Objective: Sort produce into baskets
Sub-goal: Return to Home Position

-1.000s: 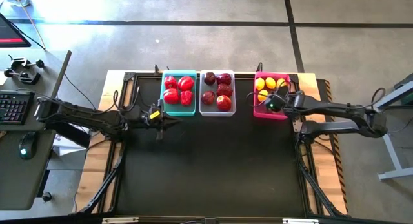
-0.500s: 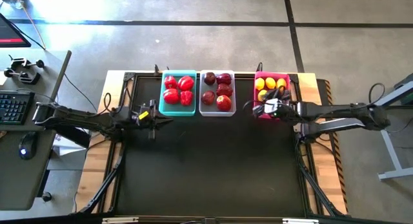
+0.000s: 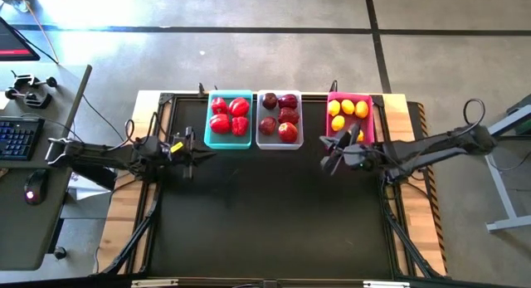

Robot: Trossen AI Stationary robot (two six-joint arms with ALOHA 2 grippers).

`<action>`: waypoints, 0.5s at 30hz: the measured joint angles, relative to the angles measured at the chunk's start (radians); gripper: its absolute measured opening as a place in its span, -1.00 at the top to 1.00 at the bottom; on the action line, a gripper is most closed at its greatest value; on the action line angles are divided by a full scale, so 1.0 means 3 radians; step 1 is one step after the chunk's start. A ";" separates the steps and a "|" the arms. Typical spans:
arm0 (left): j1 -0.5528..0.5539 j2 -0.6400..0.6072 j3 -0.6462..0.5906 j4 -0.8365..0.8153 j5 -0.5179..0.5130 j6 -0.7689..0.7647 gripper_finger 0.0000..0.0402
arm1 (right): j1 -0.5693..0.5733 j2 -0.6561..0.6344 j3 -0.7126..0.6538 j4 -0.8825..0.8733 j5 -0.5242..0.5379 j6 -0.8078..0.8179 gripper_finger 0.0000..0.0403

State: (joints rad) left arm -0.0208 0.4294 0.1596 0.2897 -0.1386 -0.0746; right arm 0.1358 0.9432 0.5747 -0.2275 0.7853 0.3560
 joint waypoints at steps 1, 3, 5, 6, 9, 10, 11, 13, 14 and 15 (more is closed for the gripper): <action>0.0000 -0.0035 0.0000 -0.0026 0.0000 0.0002 1.00 | 0.0048 0.0000 0.0000 0.0022 -0.0003 -0.0024 1.00; 0.0000 -0.0085 0.0000 -0.0096 0.0000 0.0004 1.00 | 0.0133 0.0000 0.0000 0.0105 -0.0003 -0.0073 1.00; 0.0000 -0.0110 0.0000 -0.0184 0.0000 0.0002 1.00 | 0.0192 0.0000 0.0000 0.0180 -0.0005 -0.0105 1.00; 0.0000 -0.0120 0.0000 -0.0204 0.0000 0.0001 1.00 | 0.0210 0.0000 -0.0001 0.0215 -0.0014 -0.0140 1.00; -0.0027 -0.0126 0.0000 -0.0180 -0.0001 0.0006 1.00 | 0.0180 -0.0002 -0.0085 0.0642 -0.0307 -0.0389 1.00; -0.0037 -0.0126 0.0000 -0.0158 -0.0001 0.0021 1.00 | 0.0134 -0.0003 -0.0175 0.0891 -0.0494 -0.0525 1.00; -0.0047 -0.0126 0.0000 -0.0154 -0.0001 0.0027 1.00 | 0.0070 -0.0003 -0.0270 0.1127 -0.0719 -0.0642 1.00; -0.0053 -0.0126 0.0000 -0.0158 0.0000 0.0027 1.00 | -0.0078 -0.0006 -0.0464 0.1517 -0.1127 -0.0738 1.00; -0.0053 -0.0126 0.0000 -0.0171 0.0000 0.0027 1.00 | -0.0147 -0.0018 -0.0564 0.1684 -0.1303 -0.0750 1.00; -0.0052 -0.0126 0.0000 -0.0182 0.0000 0.0027 1.00 | -0.0212 -0.0042 -0.0664 0.1824 -0.1448 -0.0755 1.00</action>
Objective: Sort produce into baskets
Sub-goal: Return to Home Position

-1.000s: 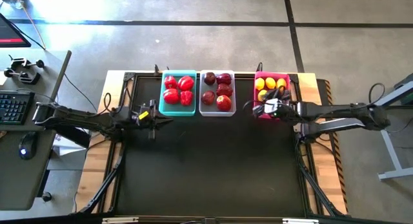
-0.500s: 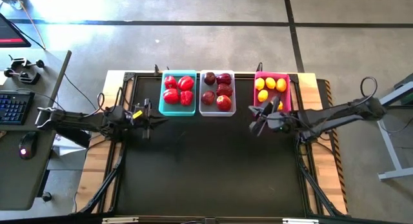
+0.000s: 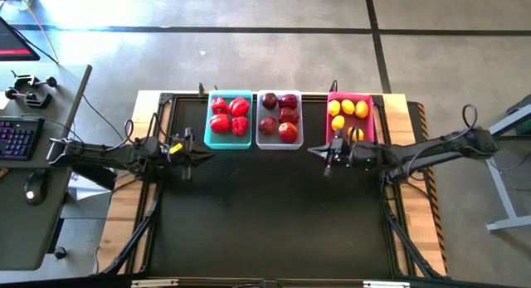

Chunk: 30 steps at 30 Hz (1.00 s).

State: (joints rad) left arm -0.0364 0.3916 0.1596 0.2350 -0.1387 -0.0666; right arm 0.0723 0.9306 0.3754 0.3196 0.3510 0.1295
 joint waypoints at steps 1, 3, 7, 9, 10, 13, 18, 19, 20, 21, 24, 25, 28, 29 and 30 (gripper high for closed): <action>0.0000 0.0000 0.0000 -0.0002 0.0000 0.0000 1.00 | -0.0057 -0.0030 -0.0097 0.0131 -0.0142 -0.0004 1.00; 0.0000 0.0000 0.0000 -0.0006 0.0001 0.0040 1.00 | -0.0128 -0.0150 -0.0278 0.0361 -0.0340 -0.0042 1.00; 0.0000 -0.0079 0.0001 -0.0027 0.0001 0.0086 1.00 | -0.0130 -0.0607 -0.0586 0.0499 -0.0381 -0.0118 1.00; 0.0000 -0.0172 0.0001 -0.0091 -0.0003 0.0086 1.00 | -0.0131 -0.0855 -0.0722 0.0489 -0.0325 -0.0157 1.00; 0.0000 -0.0233 0.0001 -0.0142 -0.0012 0.0086 1.00 | -0.0134 -0.0972 -0.0775 0.0461 -0.0320 -0.0177 1.00; -0.0001 -0.0445 0.0001 -0.0317 -0.0085 0.0060 1.00 | -0.0134 -0.1328 -0.0888 0.0244 -0.0272 -0.0198 1.00; 0.0000 -0.0882 0.0001 -0.0657 -0.0192 0.0024 1.00 | -0.0134 -0.1910 -0.1022 -0.0060 -0.0277 -0.0266 1.00; 0.0000 -0.0965 0.0001 -0.0724 -0.0206 0.0007 1.00 | -0.0132 -0.2031 -0.1038 -0.0143 -0.0296 -0.0284 1.00; 0.0000 -0.1053 0.0001 -0.0794 -0.0217 0.0001 1.00 | -0.0132 -0.2151 -0.1051 -0.0211 -0.0303 -0.0296 1.00; 0.0000 -0.1135 0.0001 -0.0856 -0.0223 0.0000 1.00 | -0.0132 -0.2271 -0.1059 -0.0273 -0.0315 -0.0328 1.00; 0.0000 -0.1300 0.0005 -0.1050 -0.0251 -0.0027 1.00 | -0.0134 -0.2658 -0.1088 -0.0521 -0.0395 -0.0371 1.00; 0.0000 -0.1291 0.0006 -0.1074 -0.0271 -0.0027 1.00 | -0.0134 -0.2787 -0.1088 -0.0612 -0.0404 -0.0371 1.00; -0.0001 -0.1285 -0.0055 -0.0982 -0.0234 -0.0027 1.00 | -0.0133 -0.3102 -0.1087 -0.0889 -0.0422 -0.0370 1.00; 0.0004 -0.1290 -0.0129 -0.0854 -0.0200 -0.0028 1.00 | -0.0133 -0.3101 -0.1083 -0.0882 -0.0423 -0.0373 1.00; 0.0016 -0.1296 -0.0226 -0.0742 -0.0158 -0.0033 1.00 | -0.0133 -0.3094 -0.1087 -0.0909 -0.0424 -0.0376 1.00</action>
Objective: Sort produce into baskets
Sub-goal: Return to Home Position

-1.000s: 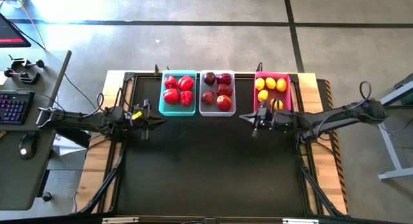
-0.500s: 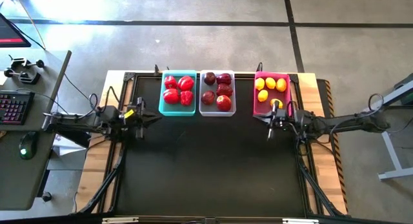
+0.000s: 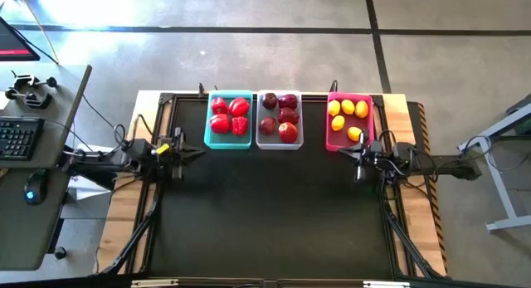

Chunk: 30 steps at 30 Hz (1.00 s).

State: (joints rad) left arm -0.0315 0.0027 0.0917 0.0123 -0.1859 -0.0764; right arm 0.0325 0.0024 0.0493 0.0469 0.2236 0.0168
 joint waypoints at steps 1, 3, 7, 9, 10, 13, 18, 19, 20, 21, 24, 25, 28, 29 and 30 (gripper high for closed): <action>0.0016 0.0005 -0.0084 0.0089 0.0060 -0.0005 1.00 | -0.0003 0.0020 -0.0005 0.0006 0.0000 -0.0002 1.00; 0.0070 0.0005 -0.0226 0.0344 0.0238 -0.0035 1.00 | -0.0024 0.0013 -0.0010 0.0033 0.0000 0.0016 1.00; 0.0258 0.0003 -0.0266 0.0364 0.0537 -0.0111 1.00 | -0.0125 0.0008 -0.0131 0.0268 -0.0113 -0.0021 1.00; 0.0363 0.0003 -0.0263 0.0381 0.0657 -0.0090 1.00 | -0.0181 0.0001 -0.0131 0.0237 -0.0167 0.0010 1.00; 0.0425 0.0002 -0.0263 0.0367 0.0682 -0.0091 1.00 | -0.0203 0.0001 -0.0131 0.0235 -0.0173 0.0016 1.00; 0.0612 0.0003 -0.0262 0.0215 0.0729 -0.0116 1.00 | -0.0273 0.0001 -0.0131 0.0203 -0.0145 0.0032 1.00; 0.0913 0.0003 -0.0262 0.0058 0.0724 -0.0177 1.00 | -0.0366 0.0026 -0.0131 0.0039 0.0320 0.0169 1.00; 0.0965 0.0003 -0.0262 0.0040 0.0710 -0.0192 1.00 | -0.0378 0.0046 -0.0131 0.0036 0.0340 0.0117 1.00; 0.1013 0.0003 -0.0262 0.0027 0.0692 -0.0206 1.00 | -0.0390 0.0056 -0.0131 0.0035 0.0353 0.0016 1.00; 0.1058 0.0003 -0.0262 0.0008 0.0671 -0.0228 1.00 | -0.0398 0.0072 -0.0131 0.0036 0.0352 -0.0103 1.00; 0.1162 0.0018 -0.0263 -0.0001 0.0656 -0.0284 1.00 | -0.0406 0.0115 -0.0131 0.0036 0.0353 -0.0302 1.00; 0.1183 0.0019 -0.0263 -0.0001 0.0654 -0.0293 1.00 | -0.0407 0.0125 -0.0131 0.0038 0.0353 -0.0343 1.00; 0.1199 0.0061 -0.0263 0.0000 0.0655 -0.0300 1.00 | -0.0407 0.0124 -0.0131 0.0038 0.0353 -0.0366 1.00; 0.1198 0.0082 -0.0263 -0.0001 0.0655 -0.0305 1.00 | -0.0407 0.0124 -0.0131 0.0038 0.0354 -0.0340 1.00; 0.1198 0.0099 -0.0263 -0.0003 0.0655 -0.0298 1.00 | -0.0407 0.0124 -0.0131 0.0039 0.0354 -0.0325 1.00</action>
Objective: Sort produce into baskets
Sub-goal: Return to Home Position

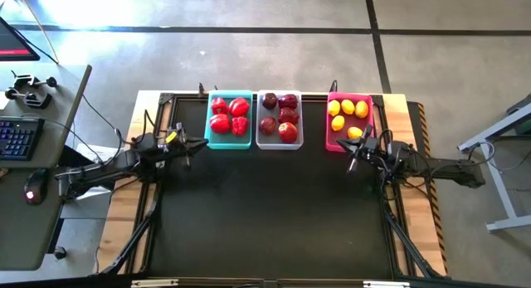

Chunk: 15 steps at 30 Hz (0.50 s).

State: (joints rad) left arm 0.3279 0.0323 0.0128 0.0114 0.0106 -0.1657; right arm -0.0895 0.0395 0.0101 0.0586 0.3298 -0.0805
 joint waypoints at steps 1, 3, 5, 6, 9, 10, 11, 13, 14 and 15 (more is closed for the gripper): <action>0.0000 0.0020 0.0000 0.0002 0.0000 0.0044 1.00 | 0.0000 0.0000 0.0000 0.0000 0.0000 0.0007 1.00; 0.0000 0.0048 0.0000 0.0001 0.0001 0.0138 1.00 | 0.0000 0.0000 0.0000 0.0000 0.0000 0.0004 1.00; -0.0001 0.0053 0.0000 0.0002 0.0000 0.0151 1.00 | 0.0000 0.0000 0.0000 0.0000 0.0000 0.0005 1.00; -0.0001 0.0055 0.0000 0.0007 0.0001 0.0128 1.00 | 0.0000 0.0000 0.0000 0.0000 0.0000 0.0005 1.00; -0.0003 0.0057 0.0000 0.0004 0.0000 0.0036 1.00 | 0.0000 0.0000 0.0000 0.0000 0.0000 0.0005 1.00; -0.0002 0.0057 0.0000 0.0005 0.0001 0.0038 1.00 | 0.0000 0.0000 0.0000 0.0000 0.0000 0.0005 1.00; -0.0003 0.0057 0.0000 0.0005 0.0001 0.0037 1.00 | 0.0000 0.0000 0.0000 0.0001 0.0000 0.0005 1.00; -0.0003 0.0057 0.0000 0.0005 0.0001 0.0038 1.00 | 0.0000 0.0000 0.0000 0.0000 0.0000 0.0005 1.00; -0.0003 0.0057 0.0000 0.0005 0.0001 0.0037 1.00 | 0.0000 0.0000 0.0000 0.0001 0.0000 0.0005 1.00; -0.0003 0.0057 0.0000 0.0005 0.0001 0.0038 1.00 | 0.0000 0.0000 0.0000 0.0001 0.0000 0.0005 1.00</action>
State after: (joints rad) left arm 0.3271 0.0494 0.0128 0.0128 0.0109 -0.1543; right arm -0.0895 0.0395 0.0101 0.0589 0.3298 -0.0792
